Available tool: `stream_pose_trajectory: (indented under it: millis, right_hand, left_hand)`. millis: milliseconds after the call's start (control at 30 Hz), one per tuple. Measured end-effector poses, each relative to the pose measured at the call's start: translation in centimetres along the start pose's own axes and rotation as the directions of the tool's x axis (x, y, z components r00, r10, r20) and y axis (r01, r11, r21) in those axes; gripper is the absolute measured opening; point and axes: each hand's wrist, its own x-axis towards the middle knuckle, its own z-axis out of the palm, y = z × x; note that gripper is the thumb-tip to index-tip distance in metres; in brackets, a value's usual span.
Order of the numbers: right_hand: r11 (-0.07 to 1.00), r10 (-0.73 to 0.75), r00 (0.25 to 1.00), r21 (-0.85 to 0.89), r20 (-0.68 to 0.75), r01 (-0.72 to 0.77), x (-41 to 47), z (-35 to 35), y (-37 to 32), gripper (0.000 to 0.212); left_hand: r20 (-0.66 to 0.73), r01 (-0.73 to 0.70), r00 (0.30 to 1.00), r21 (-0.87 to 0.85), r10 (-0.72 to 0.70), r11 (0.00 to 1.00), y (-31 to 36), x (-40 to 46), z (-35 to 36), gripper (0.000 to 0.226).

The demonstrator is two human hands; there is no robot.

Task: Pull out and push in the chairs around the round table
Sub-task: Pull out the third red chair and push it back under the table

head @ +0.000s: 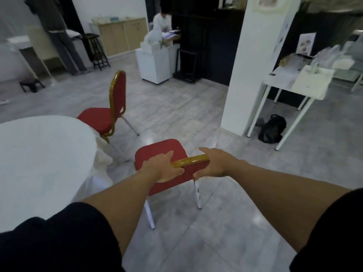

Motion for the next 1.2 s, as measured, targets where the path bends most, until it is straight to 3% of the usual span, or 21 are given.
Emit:
stream_pose_trajectory:
  millis: [167,333,467,533,600,700,767,900,1200]
  right_hand:
    - [0.994,-0.107,0.991,-0.027,0.086,0.109,3.5,-0.6,2.3,0.109]
    - [0.985,-0.14,0.975,-0.079,0.173,0.155,8.2,0.6,2.6,0.131]
    - [0.97,-0.21,0.951,-0.073,0.227,0.232,11.9,1.5,1.9,0.124]
    - [0.957,-0.245,0.934,-0.087,0.259,0.275,13.8,2.2,1.3,0.119]
    - [0.95,-0.269,0.921,-0.079,0.281,0.302,15.1,3.1,1.1,0.11]
    - [0.933,-0.302,0.896,-0.09,0.325,0.347,16.3,4.5,1.1,0.071]
    - [0.912,-0.335,0.873,-0.11,0.354,0.394,17.1,5.2,1.3,0.05]
    - [0.894,-0.351,0.853,-0.134,0.385,0.428,17.9,5.5,1.8,0.038]
    - [0.816,-0.441,0.784,-0.168,0.436,0.553,20.4,4.4,3.6,0.033]
  left_hand:
    - [0.027,0.094,0.995,-0.064,-0.092,0.994,0.5,2.4,2.1,0.109]
    - [0.078,0.158,0.985,-0.092,-0.152,0.983,-0.5,4.7,4.0,0.107]
    - [0.125,0.195,0.975,-0.092,-0.183,0.977,-2.2,7.3,4.7,0.099]
    - [0.176,0.224,0.964,-0.125,-0.2,0.967,-3.0,8.2,5.4,0.087]
    - [0.203,0.217,0.961,-0.145,-0.186,0.965,-3.6,8.6,6.0,0.061]
    - [0.216,0.203,0.962,-0.162,-0.166,0.966,-4.2,9.1,6.2,0.024]
    - [0.27,0.2,0.951,-0.156,-0.153,0.967,-4.3,9.4,5.8,0.024]
    - [0.257,0.172,0.955,-0.08,-0.146,0.982,-3.9,9.6,5.6,0.044]
    - [0.194,0.292,0.944,-0.105,-0.268,0.951,-1.3,10.4,5.9,0.031]
